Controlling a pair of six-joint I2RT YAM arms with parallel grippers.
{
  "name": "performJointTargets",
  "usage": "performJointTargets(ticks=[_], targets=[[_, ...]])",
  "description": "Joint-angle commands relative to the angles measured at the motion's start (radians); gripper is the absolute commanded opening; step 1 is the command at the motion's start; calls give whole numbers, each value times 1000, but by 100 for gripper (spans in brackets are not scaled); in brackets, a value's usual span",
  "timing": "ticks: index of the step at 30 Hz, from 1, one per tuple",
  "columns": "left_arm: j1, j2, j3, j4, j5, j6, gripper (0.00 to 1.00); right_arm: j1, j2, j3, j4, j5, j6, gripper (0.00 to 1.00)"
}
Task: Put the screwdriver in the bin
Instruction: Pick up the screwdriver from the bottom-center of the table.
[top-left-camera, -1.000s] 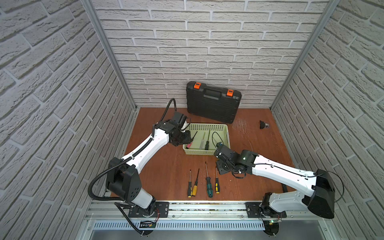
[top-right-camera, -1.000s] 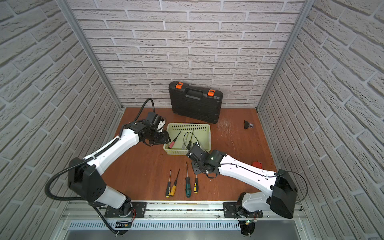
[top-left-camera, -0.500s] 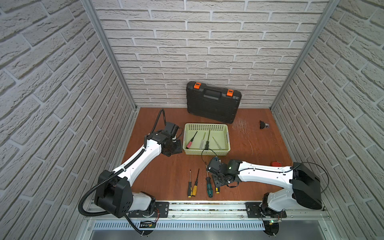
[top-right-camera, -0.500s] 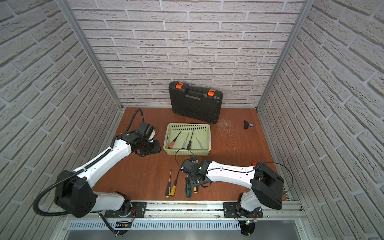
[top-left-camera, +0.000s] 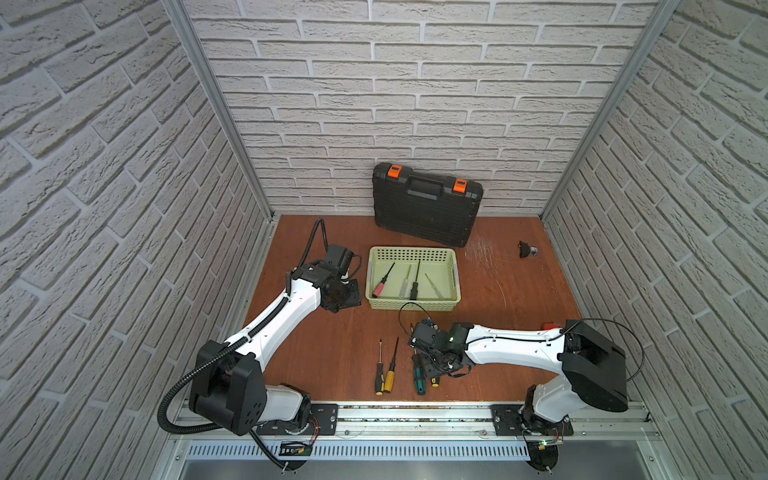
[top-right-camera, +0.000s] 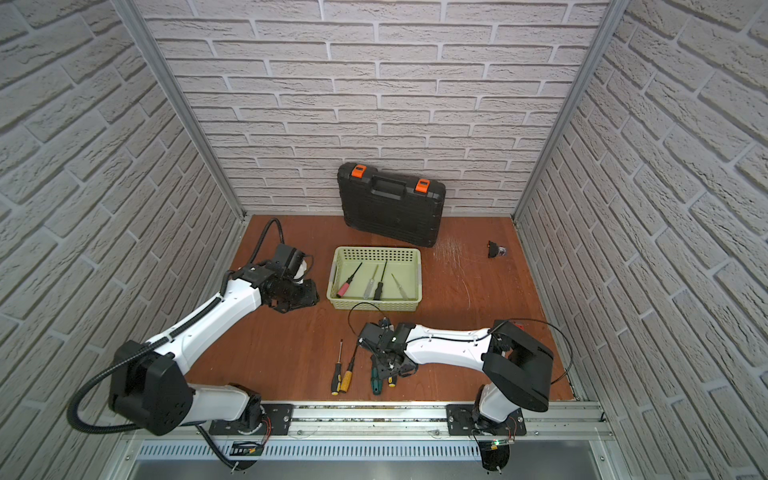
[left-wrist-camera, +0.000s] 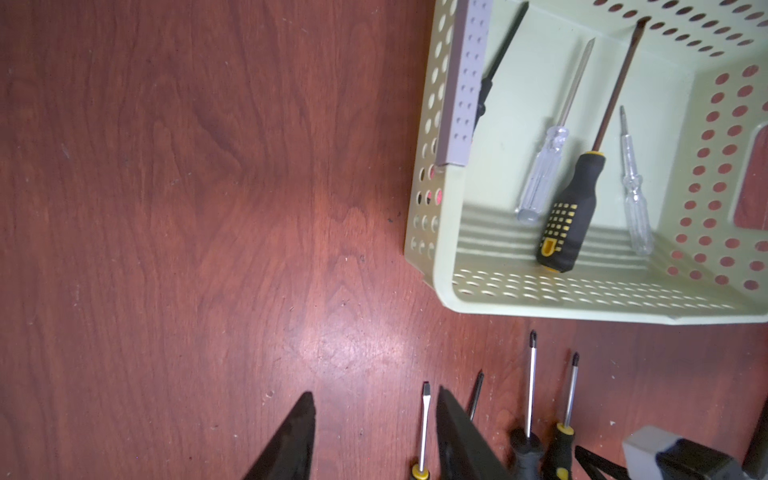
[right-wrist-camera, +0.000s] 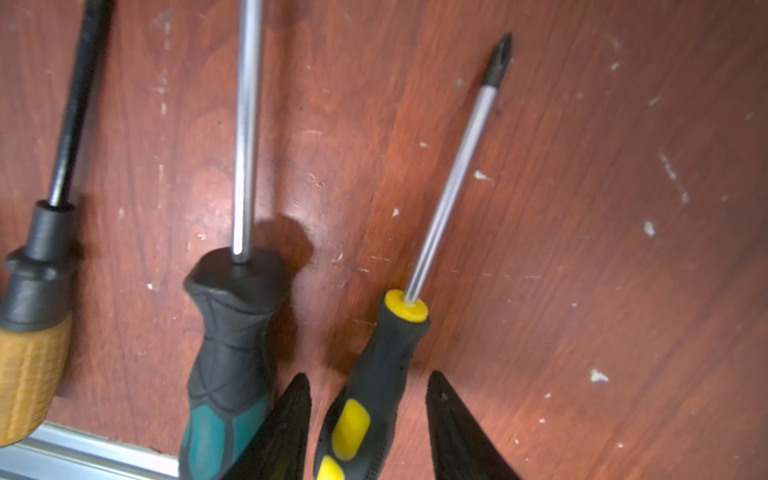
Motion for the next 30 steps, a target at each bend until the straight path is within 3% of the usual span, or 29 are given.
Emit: performJointTargets(ticks=[1, 9, 12, 20, 24, 30], targets=[[13, -17, -20, 7, -12, 8, 48, 7, 21, -7, 17, -11, 10, 45], [29, -11, -37, 33, 6, 7, 48, 6, 46, -21, 18, -45, -3, 29], [36, -10, -39, 34, 6, 6, 48, 6, 43, -19, 4, -32, -5, 6], [42, -9, -58, 54, 12, -8, 49, 5, -63, 51, -129, 78, -46, 6], [44, 5, -64, 81, 48, -36, 48, 2, -188, 135, -251, 132, -72, 6], [44, -50, -53, 58, 43, -56, 48, -83, -226, 312, -195, 33, -176, 5]])
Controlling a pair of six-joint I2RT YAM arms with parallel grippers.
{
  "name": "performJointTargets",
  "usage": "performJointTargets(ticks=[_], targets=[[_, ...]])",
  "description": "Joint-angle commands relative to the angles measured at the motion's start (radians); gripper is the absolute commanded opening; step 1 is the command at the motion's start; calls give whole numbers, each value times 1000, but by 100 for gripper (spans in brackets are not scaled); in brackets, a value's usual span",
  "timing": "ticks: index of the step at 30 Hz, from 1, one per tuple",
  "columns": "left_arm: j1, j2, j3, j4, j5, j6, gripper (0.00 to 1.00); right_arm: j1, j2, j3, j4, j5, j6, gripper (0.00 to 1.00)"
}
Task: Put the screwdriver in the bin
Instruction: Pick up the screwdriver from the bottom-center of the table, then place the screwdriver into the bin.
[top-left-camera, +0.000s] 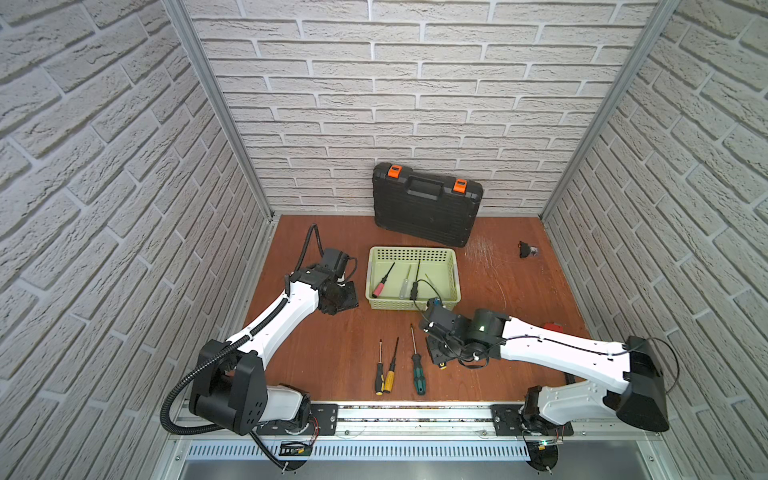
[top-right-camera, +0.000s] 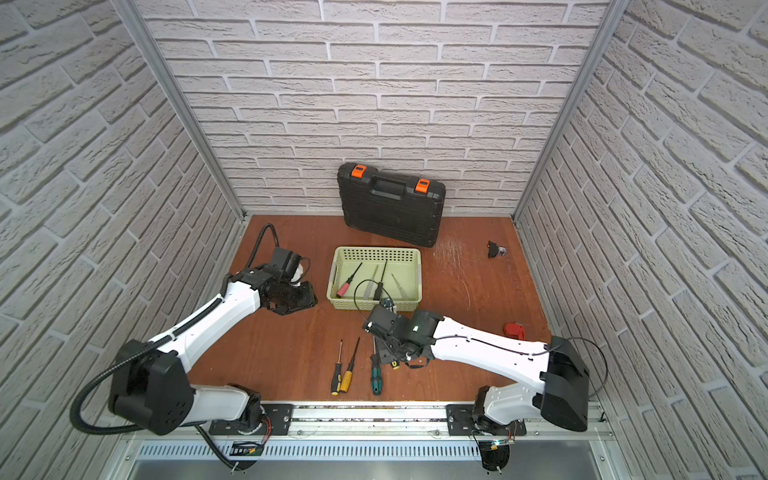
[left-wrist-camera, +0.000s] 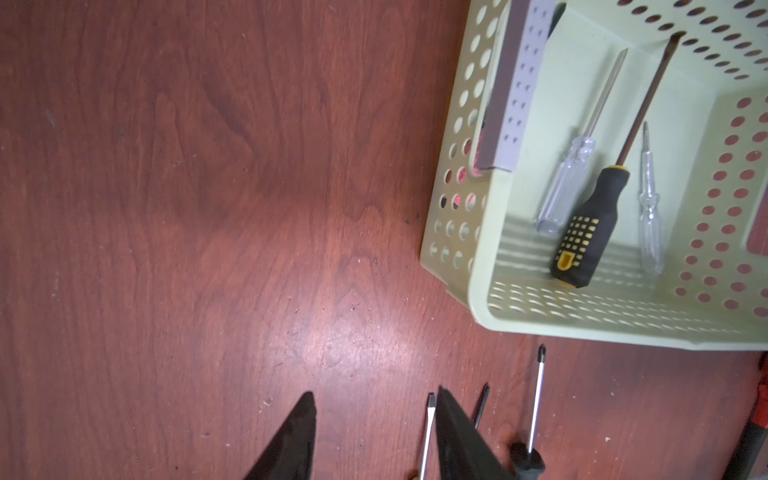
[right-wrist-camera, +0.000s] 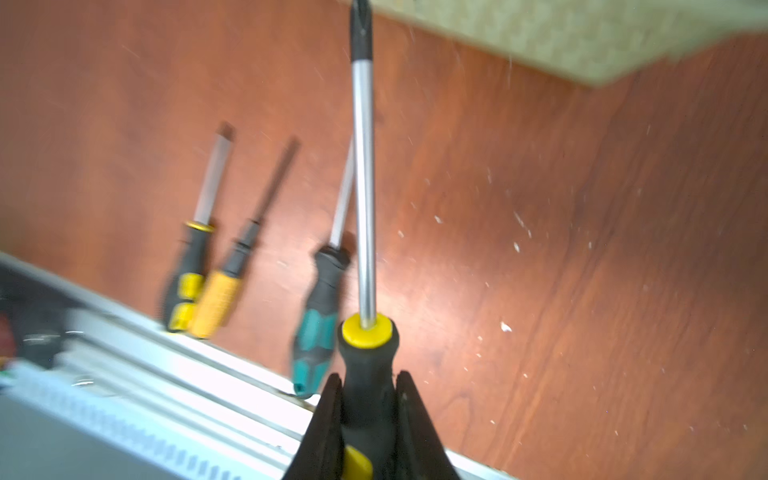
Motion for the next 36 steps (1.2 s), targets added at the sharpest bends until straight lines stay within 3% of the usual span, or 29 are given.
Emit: performJointTargets(ticks=[1, 6, 13, 24, 36], targets=[[6, -53, 7, -7, -4, -13, 48, -79, 41, 127, 23, -63, -112, 5], [12, -89, -9, -32, -38, -1, 48, -255, 204, 328, 107, -242, -228, 6], [23, -149, -63, -10, -31, -34, 48, -434, 459, 427, 234, -482, -241, 5], [28, -192, -88, -25, -37, -50, 48, -512, 594, 342, 481, -531, -125, 6], [28, -193, -66, -46, -28, -56, 48, -522, 708, 329, 563, -491, -70, 6]])
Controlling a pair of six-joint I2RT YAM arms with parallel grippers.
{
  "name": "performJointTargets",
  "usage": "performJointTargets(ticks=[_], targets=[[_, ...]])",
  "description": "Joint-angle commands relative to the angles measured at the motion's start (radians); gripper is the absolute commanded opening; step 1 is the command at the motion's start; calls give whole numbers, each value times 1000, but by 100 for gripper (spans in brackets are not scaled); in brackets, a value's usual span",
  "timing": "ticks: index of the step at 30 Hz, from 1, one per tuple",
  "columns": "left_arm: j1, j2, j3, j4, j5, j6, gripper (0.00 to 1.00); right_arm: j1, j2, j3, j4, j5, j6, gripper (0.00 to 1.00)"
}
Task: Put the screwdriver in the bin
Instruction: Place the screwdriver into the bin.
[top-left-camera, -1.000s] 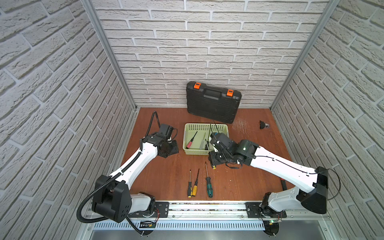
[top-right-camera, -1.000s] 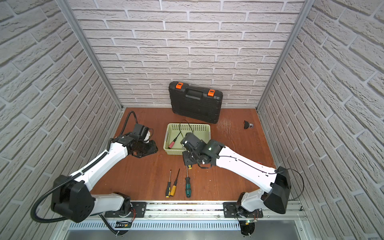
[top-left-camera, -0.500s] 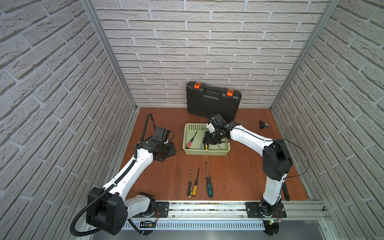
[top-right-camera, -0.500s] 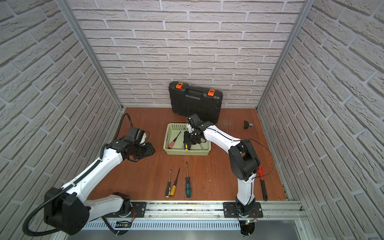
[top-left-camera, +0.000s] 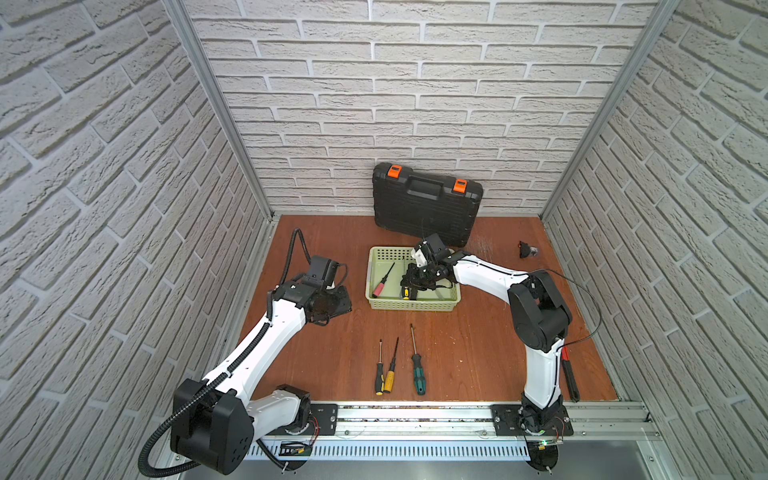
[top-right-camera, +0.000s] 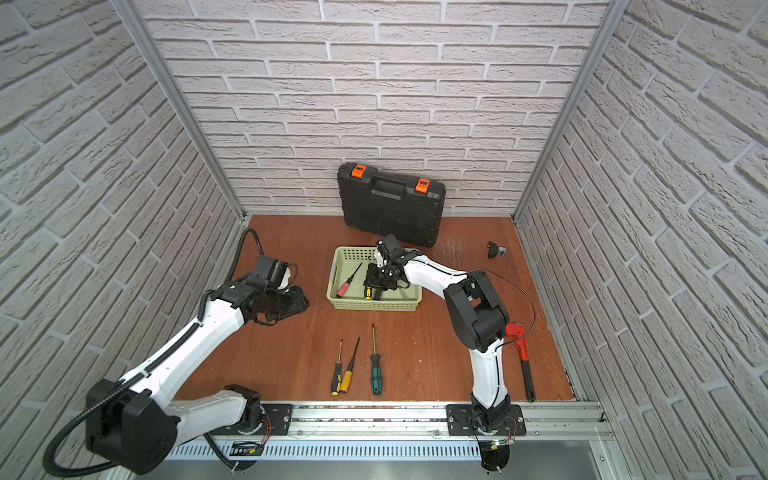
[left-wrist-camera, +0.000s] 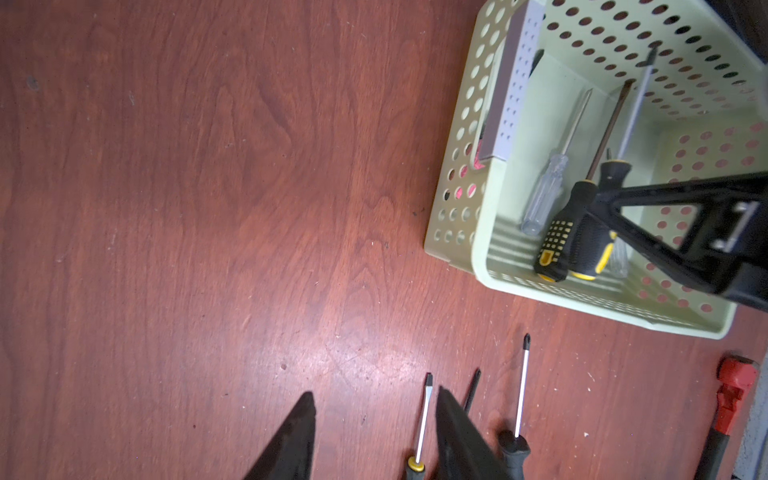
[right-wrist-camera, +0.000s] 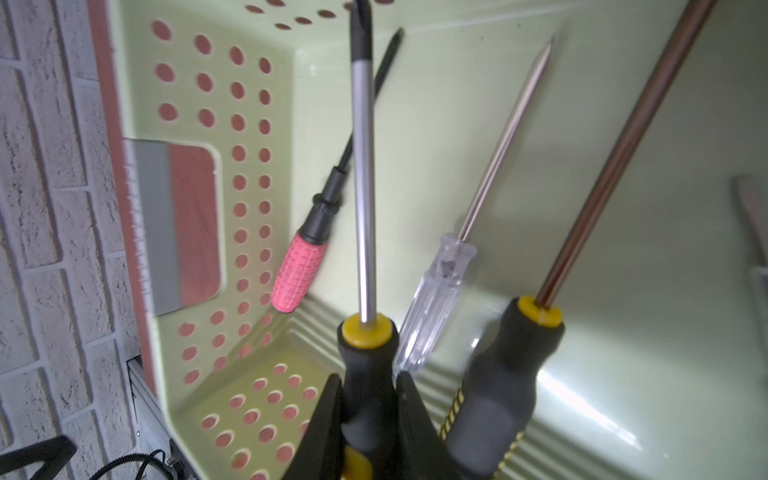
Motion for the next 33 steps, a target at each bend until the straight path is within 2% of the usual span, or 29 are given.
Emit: performJointTargets(ticks=[1, 7, 15, 19, 24, 27, 33], targets=[[7, -15, 7, -16, 1, -11, 48, -4, 18, 3, 49, 14, 16, 5], [-27, -2, -27, 25, 11, -63, 48, -4, 55, 21, 45, 28, 13, 7], [-123, 71, 5, -13, -22, -61, 50, -4, 32, 31, 12, 46, -13, 27], [-183, 100, 19, -19, -35, -57, 52, -1, -9, 30, -10, 64, -37, 36], [-262, 138, 19, -33, -55, -73, 52, 12, -88, 51, -65, 108, -84, 38], [-313, 139, 11, -37, -67, -90, 52, 29, -137, 64, -96, 141, -122, 43], [-428, 124, -77, 19, -85, -181, 50, 84, -256, 67, -172, 226, -197, 44]])
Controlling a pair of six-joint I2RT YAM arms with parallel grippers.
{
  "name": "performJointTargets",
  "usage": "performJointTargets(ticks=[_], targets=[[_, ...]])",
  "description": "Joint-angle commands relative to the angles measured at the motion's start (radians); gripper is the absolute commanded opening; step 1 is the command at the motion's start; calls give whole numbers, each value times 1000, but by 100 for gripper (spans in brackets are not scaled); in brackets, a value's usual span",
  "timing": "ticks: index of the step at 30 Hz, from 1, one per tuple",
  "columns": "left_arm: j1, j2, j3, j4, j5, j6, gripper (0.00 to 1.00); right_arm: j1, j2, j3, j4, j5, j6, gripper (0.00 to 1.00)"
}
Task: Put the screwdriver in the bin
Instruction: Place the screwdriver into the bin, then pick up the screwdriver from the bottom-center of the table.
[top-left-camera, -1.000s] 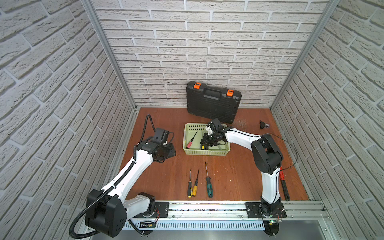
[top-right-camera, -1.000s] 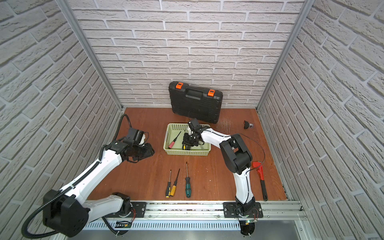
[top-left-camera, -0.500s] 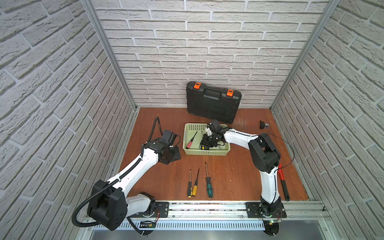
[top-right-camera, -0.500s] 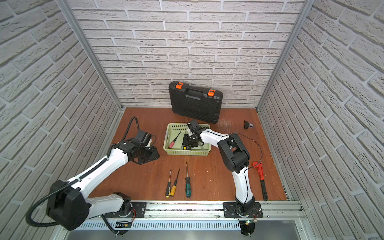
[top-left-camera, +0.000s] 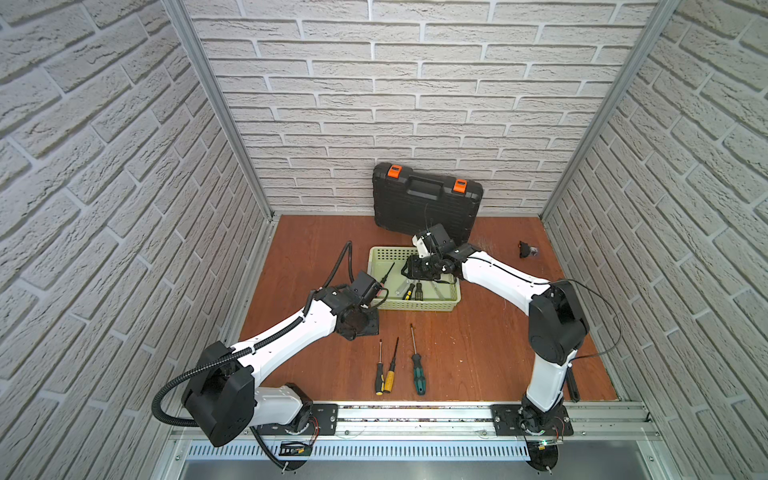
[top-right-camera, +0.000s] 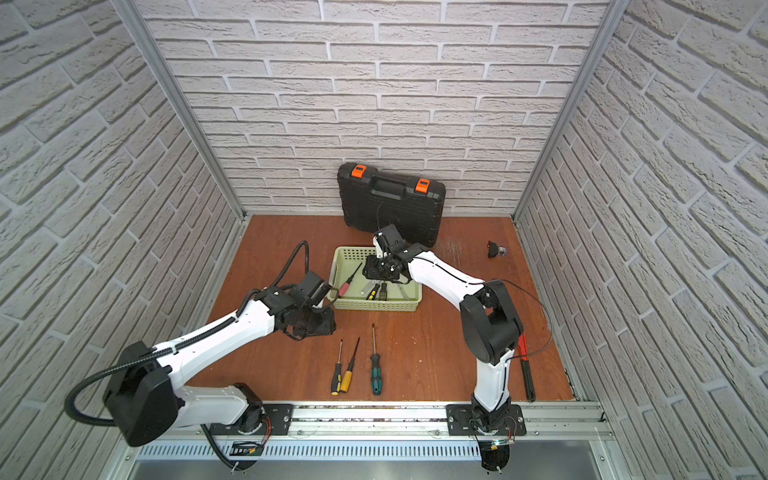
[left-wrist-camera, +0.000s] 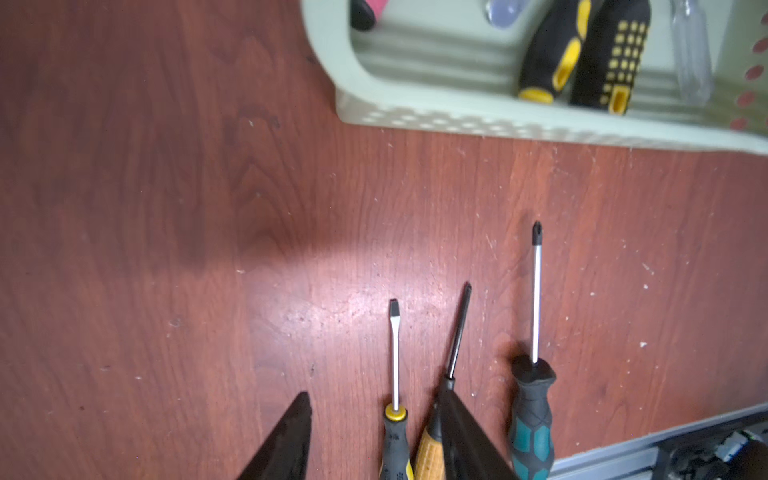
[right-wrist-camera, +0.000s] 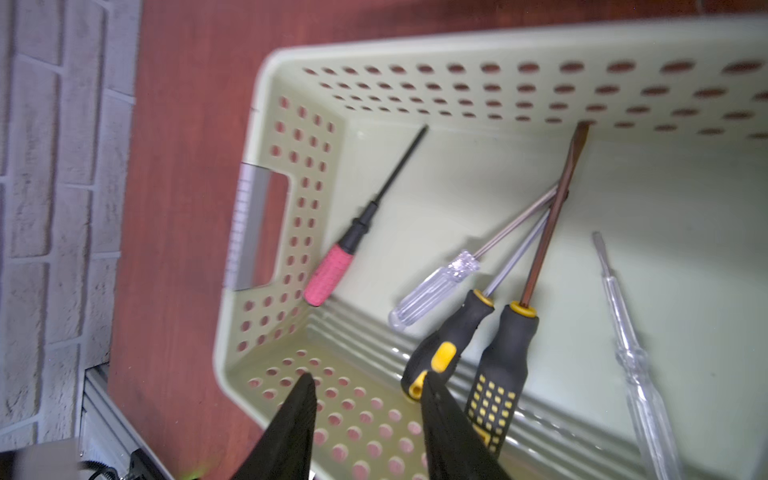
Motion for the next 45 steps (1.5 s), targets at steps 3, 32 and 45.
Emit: performJointTargets(ticks=[3, 32, 45], targets=[[-93, -27, -80, 23, -43, -106, 49, 65, -128, -4, -100, 109, -87, 44], [-363, 114, -212, 116, -68, -316, 45, 208, -404, -292, -117, 192, 17, 41], [-463, 135, -196, 84, -82, -419, 45, 214, -404, -312, -92, 186, 18, 41]])
